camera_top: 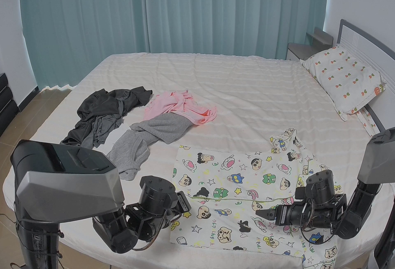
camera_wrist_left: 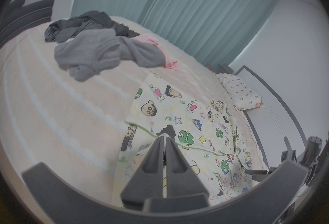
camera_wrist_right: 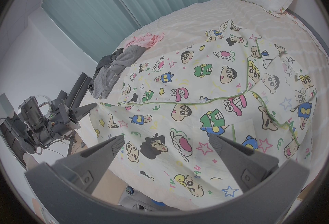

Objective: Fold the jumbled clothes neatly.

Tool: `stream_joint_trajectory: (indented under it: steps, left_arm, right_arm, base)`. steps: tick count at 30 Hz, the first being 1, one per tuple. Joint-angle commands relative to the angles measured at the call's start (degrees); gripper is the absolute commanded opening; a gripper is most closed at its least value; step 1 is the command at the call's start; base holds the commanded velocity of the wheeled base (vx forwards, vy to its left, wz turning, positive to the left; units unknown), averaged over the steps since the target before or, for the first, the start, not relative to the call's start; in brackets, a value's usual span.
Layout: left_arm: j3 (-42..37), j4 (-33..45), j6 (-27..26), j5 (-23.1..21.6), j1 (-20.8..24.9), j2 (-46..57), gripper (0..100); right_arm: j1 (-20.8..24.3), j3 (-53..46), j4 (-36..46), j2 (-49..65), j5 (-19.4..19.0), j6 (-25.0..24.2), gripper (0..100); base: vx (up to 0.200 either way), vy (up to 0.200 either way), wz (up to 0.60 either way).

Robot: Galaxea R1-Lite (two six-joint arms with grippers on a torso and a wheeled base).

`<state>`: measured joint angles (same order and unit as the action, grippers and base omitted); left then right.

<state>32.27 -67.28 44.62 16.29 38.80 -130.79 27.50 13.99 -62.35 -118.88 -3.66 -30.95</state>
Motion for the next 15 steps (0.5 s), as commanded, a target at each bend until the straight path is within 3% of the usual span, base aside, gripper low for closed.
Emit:
stream_joint_trajectory:
  steps: [1,10,15]
  left_arm:
    - [-3.9,-7.1,-5.2,0.1,-0.3,-3.2,0]
    - [-6.9,-22.3,-16.4,3.7,-2.0,-13.4,0]
    - [-6.9,-22.7,-18.8,4.5,-2.6,-14.5,0]
  right_arm:
    - [0.0,0.0,0.0,0.1,0.0,0.0,100]
    - [0.1,0.0,0.0,0.1,0.0,0.0,100]
    - [0.0,0.0,0.0,0.1,0.0,0.0,100]
  base:
    - [0.000,0.000,0.00]
    - [0.000,0.000,0.00]
    - [0.000,0.000,0.00]
